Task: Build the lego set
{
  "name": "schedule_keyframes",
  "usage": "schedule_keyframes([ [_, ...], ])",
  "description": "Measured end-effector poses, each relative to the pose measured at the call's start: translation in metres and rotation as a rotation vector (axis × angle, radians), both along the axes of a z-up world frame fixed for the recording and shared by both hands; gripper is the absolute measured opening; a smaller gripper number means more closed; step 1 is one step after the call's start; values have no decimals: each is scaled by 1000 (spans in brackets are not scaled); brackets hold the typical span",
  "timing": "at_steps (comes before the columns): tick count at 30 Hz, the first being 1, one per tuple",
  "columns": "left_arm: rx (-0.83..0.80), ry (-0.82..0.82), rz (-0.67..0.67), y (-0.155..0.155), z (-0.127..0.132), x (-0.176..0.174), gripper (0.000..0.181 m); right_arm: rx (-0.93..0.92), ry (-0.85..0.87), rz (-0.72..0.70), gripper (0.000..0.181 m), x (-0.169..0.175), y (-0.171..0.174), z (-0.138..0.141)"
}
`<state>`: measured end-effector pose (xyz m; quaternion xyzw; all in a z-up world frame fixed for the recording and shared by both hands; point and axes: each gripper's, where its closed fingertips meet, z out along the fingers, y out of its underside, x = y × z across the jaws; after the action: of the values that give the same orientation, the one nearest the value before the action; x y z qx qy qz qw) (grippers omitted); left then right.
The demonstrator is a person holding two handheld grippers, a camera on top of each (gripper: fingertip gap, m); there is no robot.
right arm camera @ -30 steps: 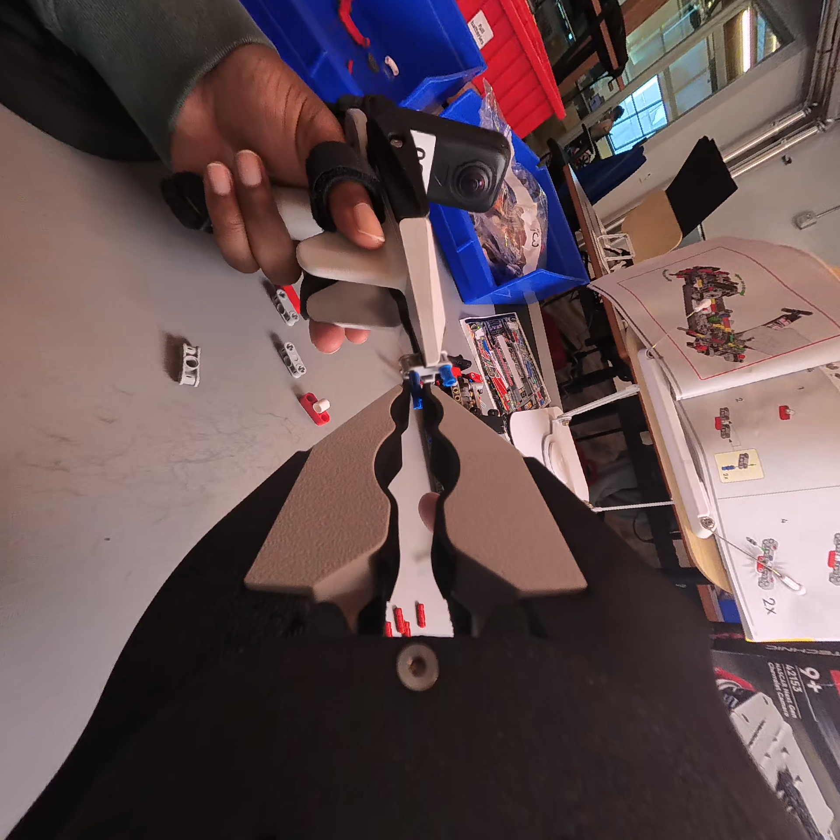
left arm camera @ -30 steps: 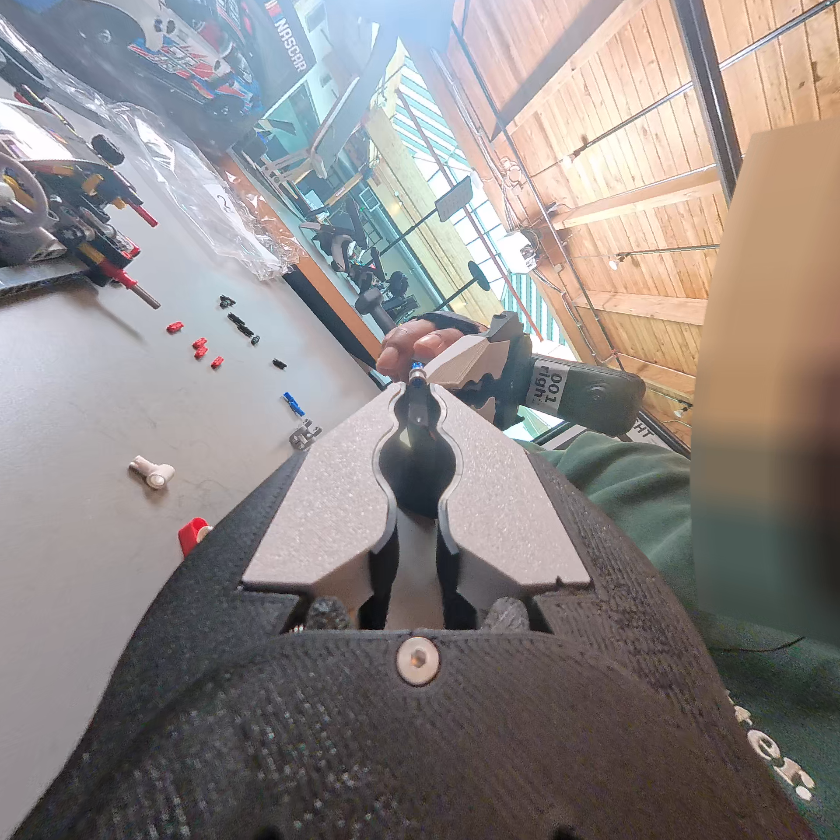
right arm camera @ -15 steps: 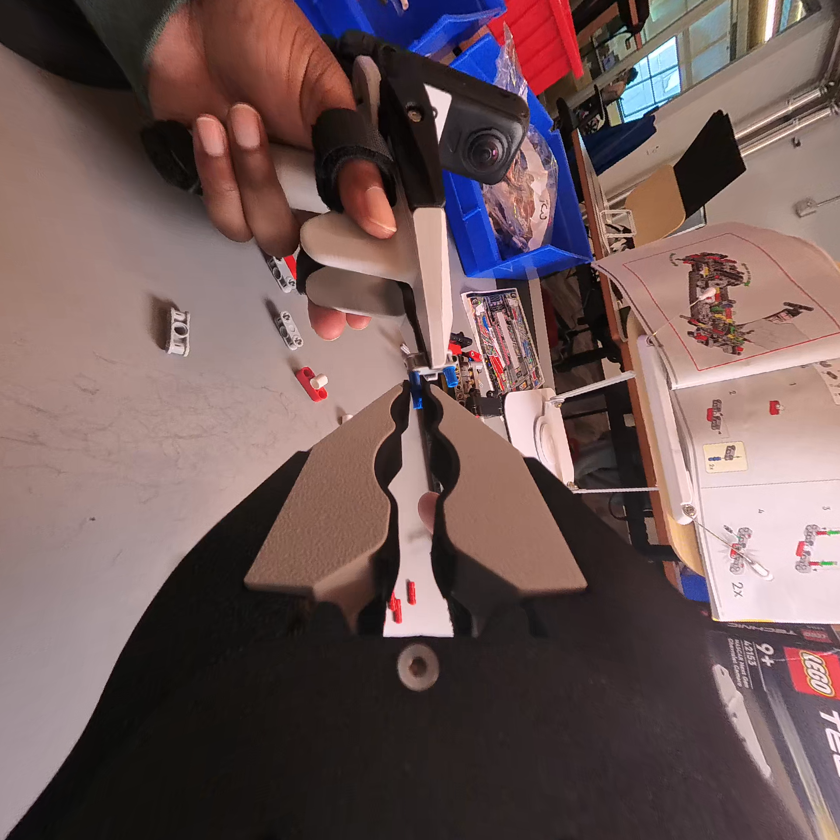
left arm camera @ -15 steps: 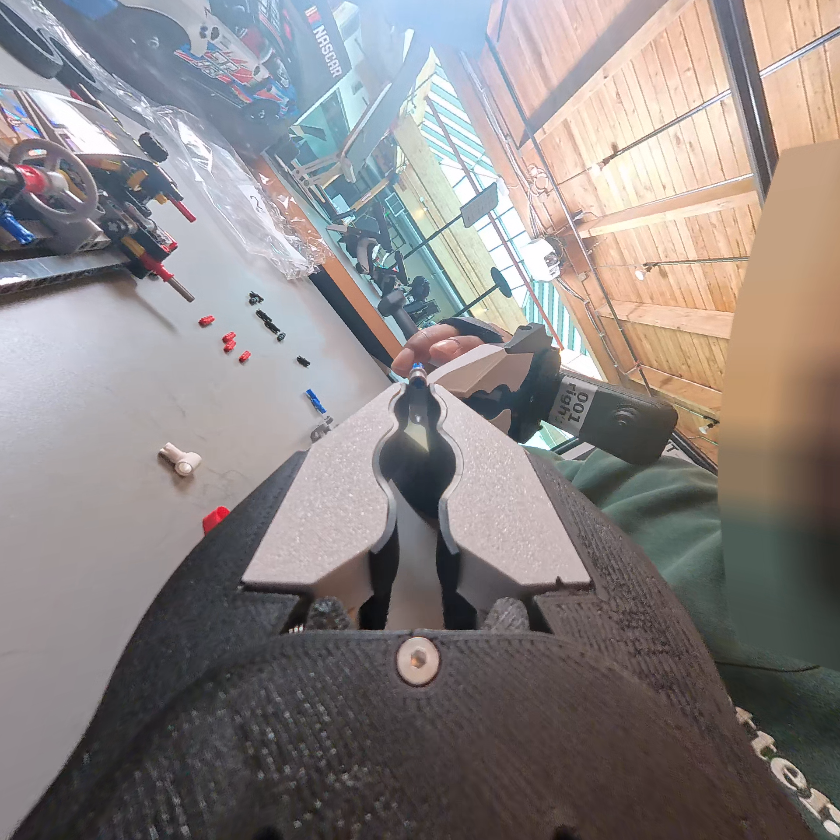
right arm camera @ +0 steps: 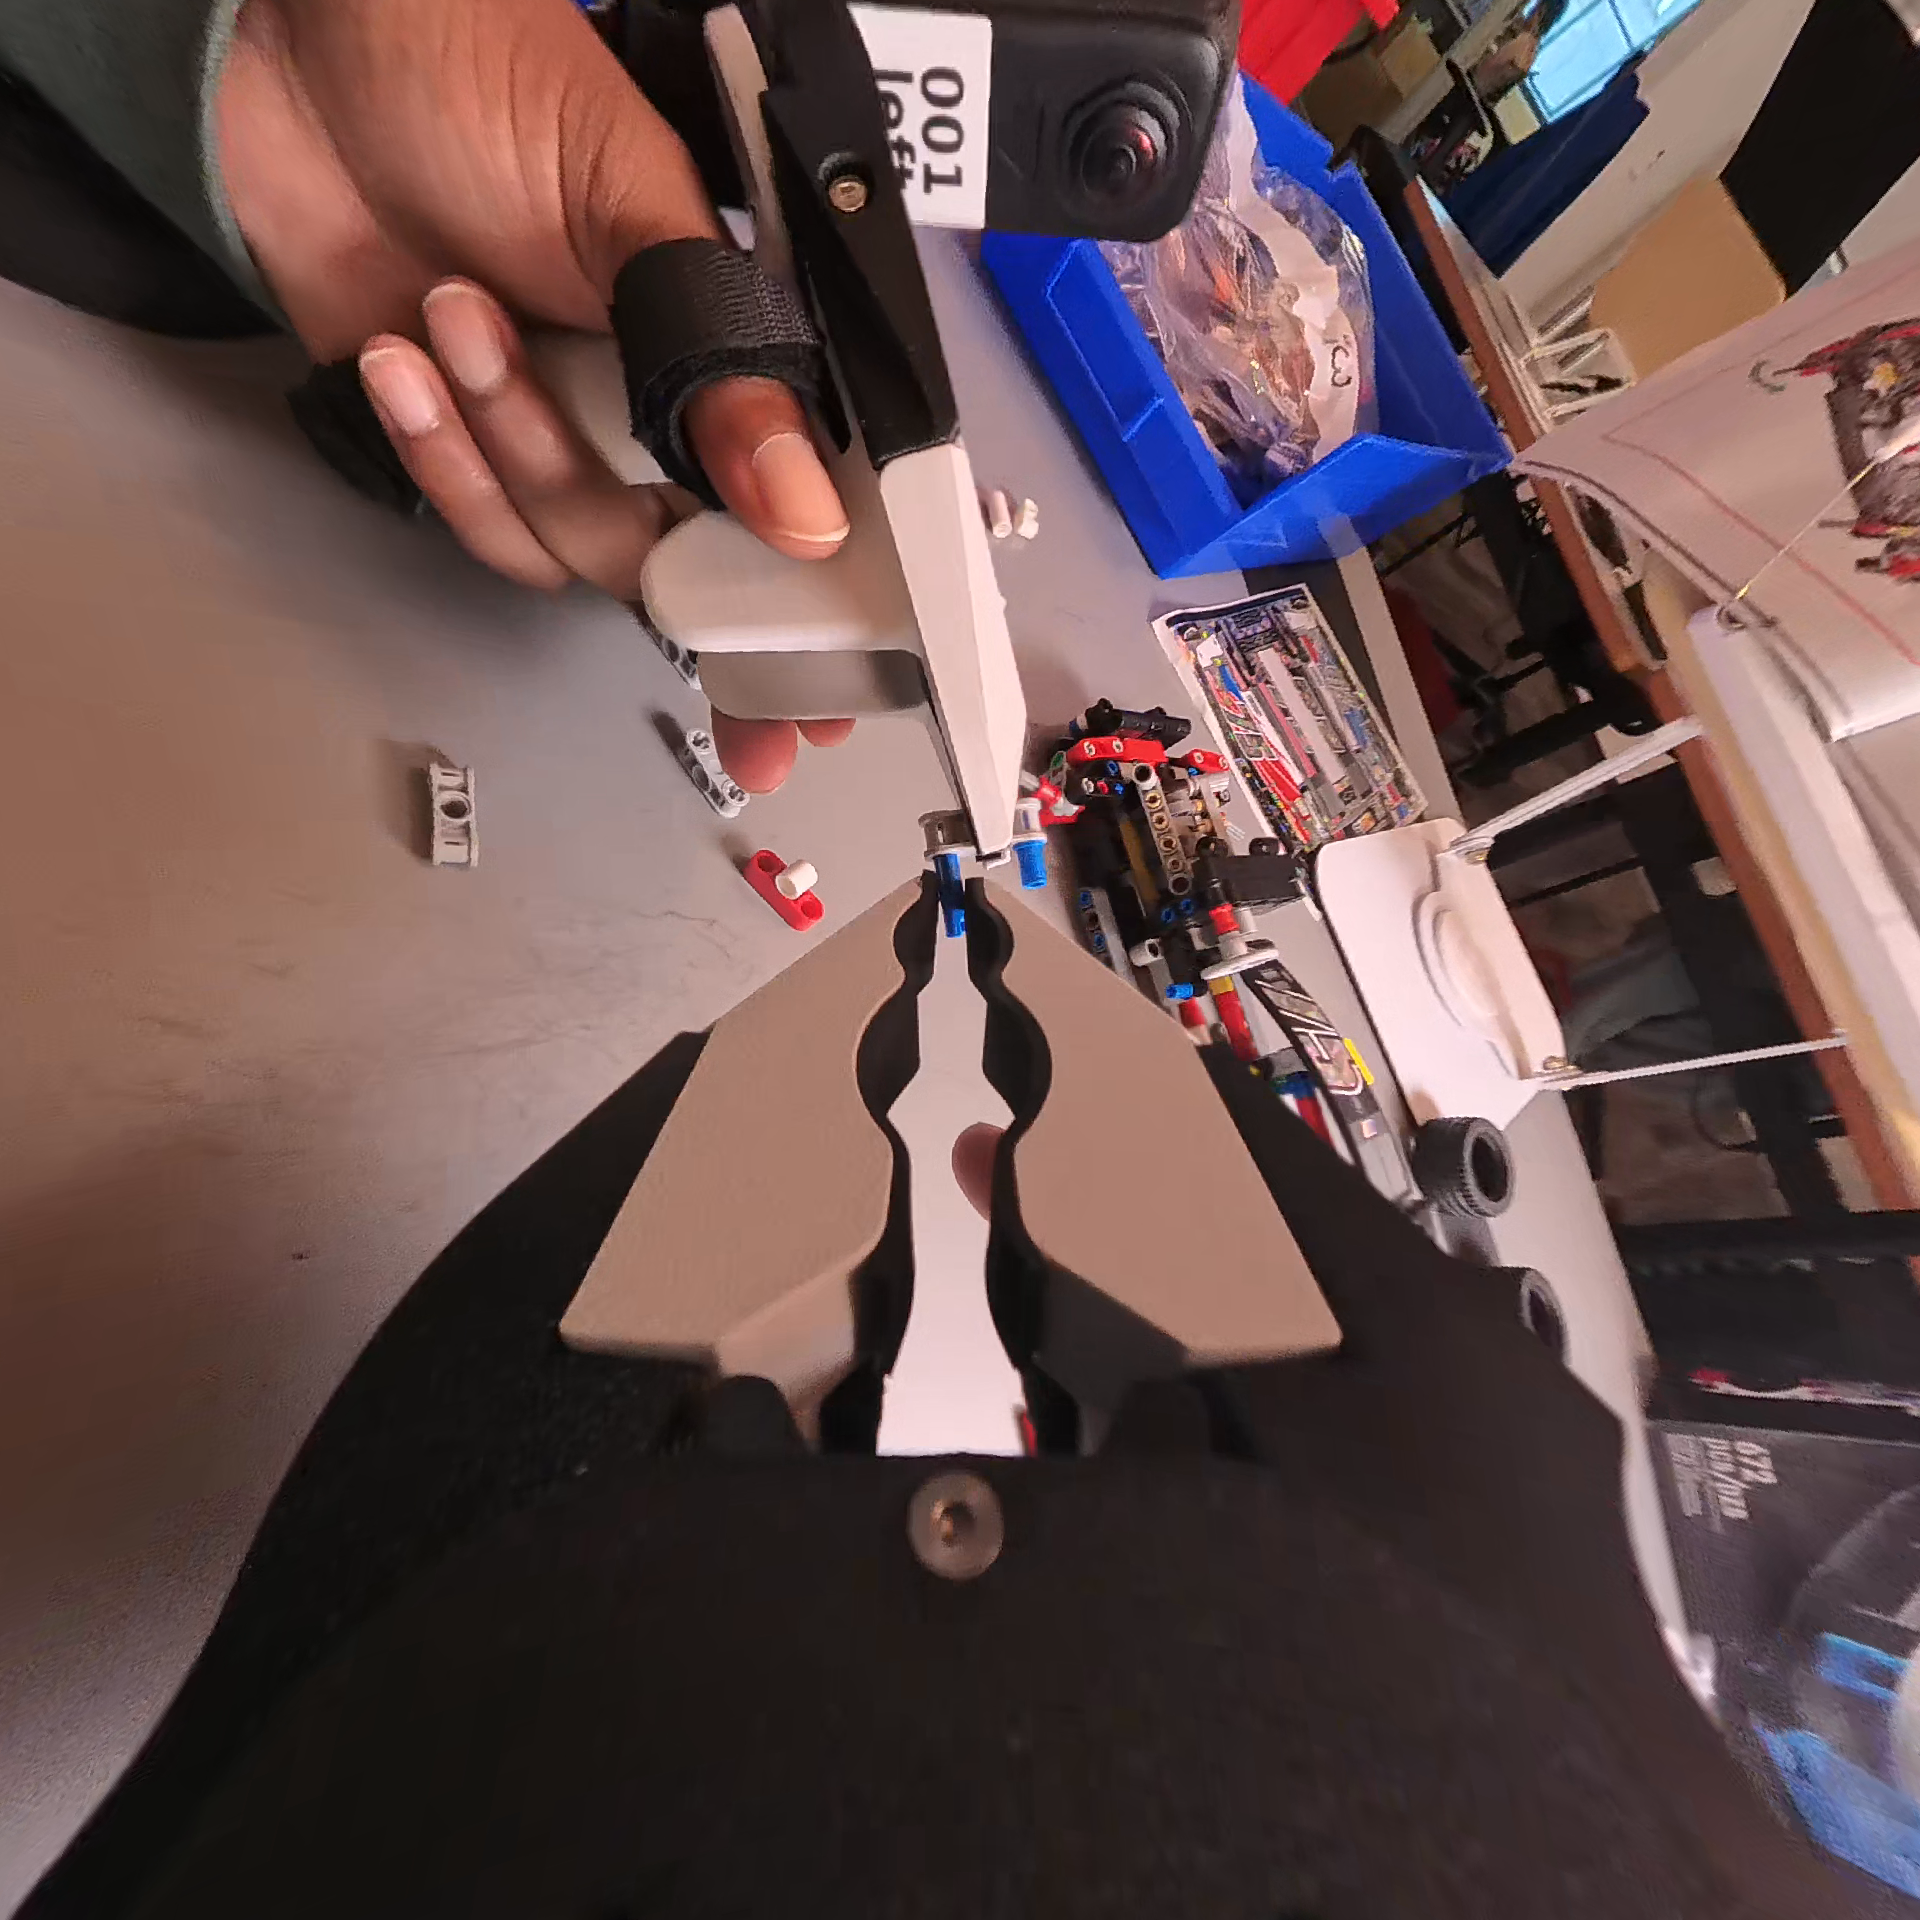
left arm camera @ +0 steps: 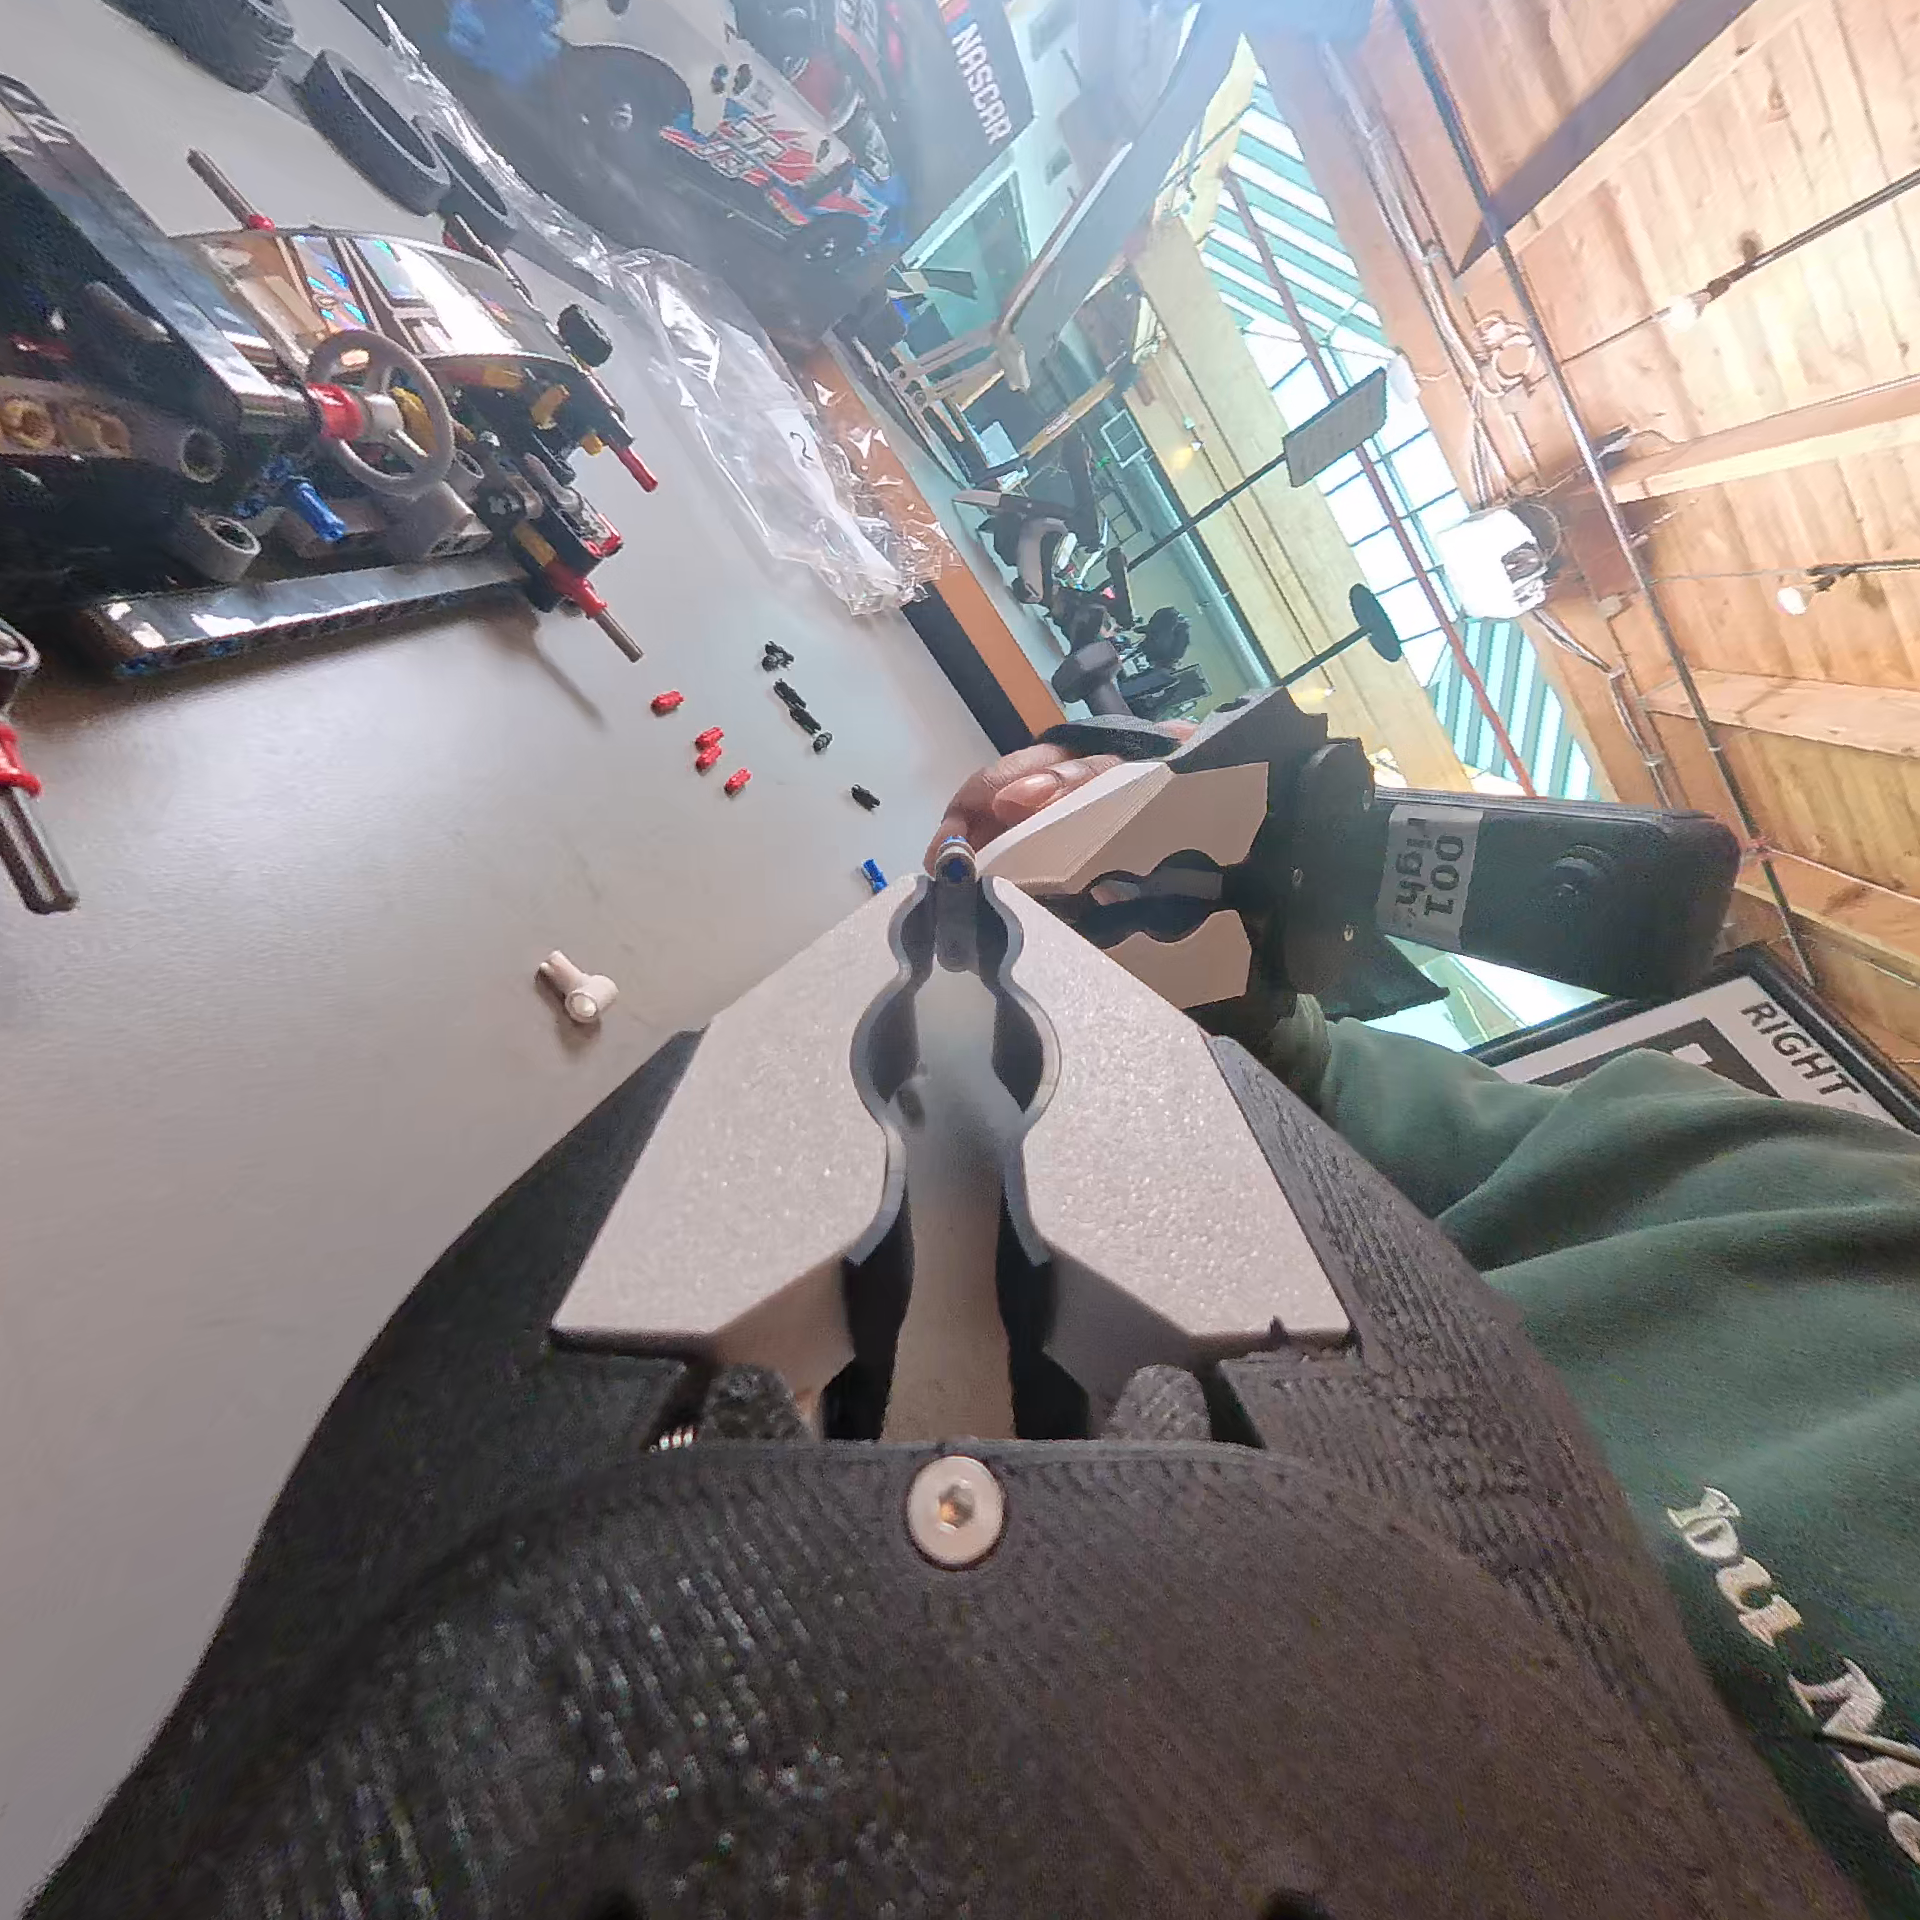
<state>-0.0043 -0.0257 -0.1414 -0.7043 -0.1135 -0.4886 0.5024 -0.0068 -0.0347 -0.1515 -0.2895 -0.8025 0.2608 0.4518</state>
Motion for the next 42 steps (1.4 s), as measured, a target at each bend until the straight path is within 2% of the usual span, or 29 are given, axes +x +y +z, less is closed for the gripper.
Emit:
schedule_keyframes([
  [1, -2, 7, 10, 0, 0, -1, 5, -21, -4, -2, 3, -1, 0, -1],
  [10, 0, 82, 55, 2, -2, -6, 5, -124, -32, -51, 3, -6, 0, -3],
  [15, -7, 104, 48, 3, -6, -2, 5, -80, -50, -59, 3, -7, -2, -10],
  [22, 4, 120, 38, 3, -6, -2, 5, -156, -89, -74, 3, -6, -1, -12],
  [25, 6, 95, 23, 2, -6, -3, 5, -165, -172, -77, 3, 0, 3, -28],
  [30, 17, 175, 28, 1, -5, -10, 5, -144, -445, -99, 3, 26, 10, -63],
  [37, 10, 201, 15, 2, -8, -9, 5, -18, -660, -68, 3, 42, 12, -68],
  [42, 14, 232, 32, 1, -7, -18, 5, 20, -674, -31, 4, 31, 2, -75],
])
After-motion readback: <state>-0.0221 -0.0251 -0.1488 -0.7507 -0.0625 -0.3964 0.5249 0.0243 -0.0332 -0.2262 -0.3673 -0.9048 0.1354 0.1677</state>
